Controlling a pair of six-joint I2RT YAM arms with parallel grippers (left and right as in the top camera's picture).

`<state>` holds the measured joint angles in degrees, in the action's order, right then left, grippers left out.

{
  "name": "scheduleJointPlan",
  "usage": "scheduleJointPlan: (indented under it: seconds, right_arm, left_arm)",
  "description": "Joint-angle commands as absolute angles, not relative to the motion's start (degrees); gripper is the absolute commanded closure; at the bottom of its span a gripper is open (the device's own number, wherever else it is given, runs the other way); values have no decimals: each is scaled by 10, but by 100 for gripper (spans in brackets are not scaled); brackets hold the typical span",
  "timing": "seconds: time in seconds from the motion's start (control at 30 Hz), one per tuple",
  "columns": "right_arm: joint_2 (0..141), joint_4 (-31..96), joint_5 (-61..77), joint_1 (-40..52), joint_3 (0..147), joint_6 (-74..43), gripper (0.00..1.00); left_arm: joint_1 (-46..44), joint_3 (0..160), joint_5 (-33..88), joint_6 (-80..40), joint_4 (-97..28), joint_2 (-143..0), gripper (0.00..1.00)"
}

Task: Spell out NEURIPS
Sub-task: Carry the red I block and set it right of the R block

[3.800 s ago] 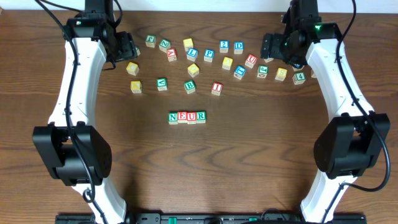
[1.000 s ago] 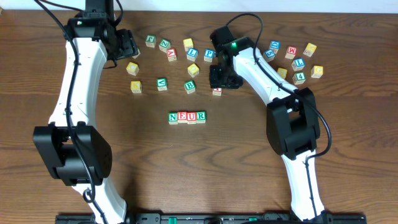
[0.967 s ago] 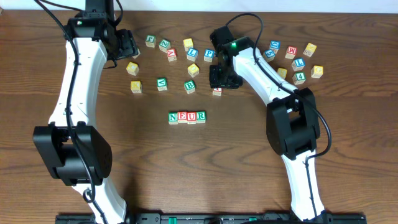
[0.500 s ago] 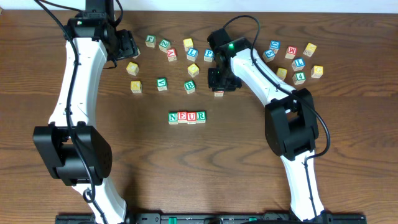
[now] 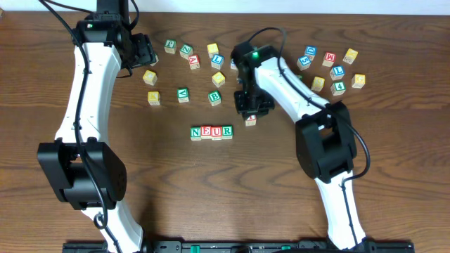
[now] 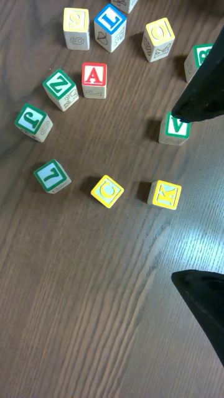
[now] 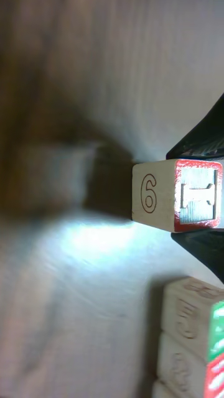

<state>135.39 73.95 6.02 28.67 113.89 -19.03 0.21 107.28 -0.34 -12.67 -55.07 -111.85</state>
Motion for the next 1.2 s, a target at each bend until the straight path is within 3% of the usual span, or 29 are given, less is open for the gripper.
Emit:
scheduleJointPlan:
  seconds: [0.0,1.17]
  right_arm:
    - [1355,758,66,307,1145,-187,70]
    - [1354,797,112,324,1146,-206,73]
  left_arm:
    - [0,1070,-5,-127,-550,-1114,25]
    - [0,1070,-5,-127,-547,-1114,25]
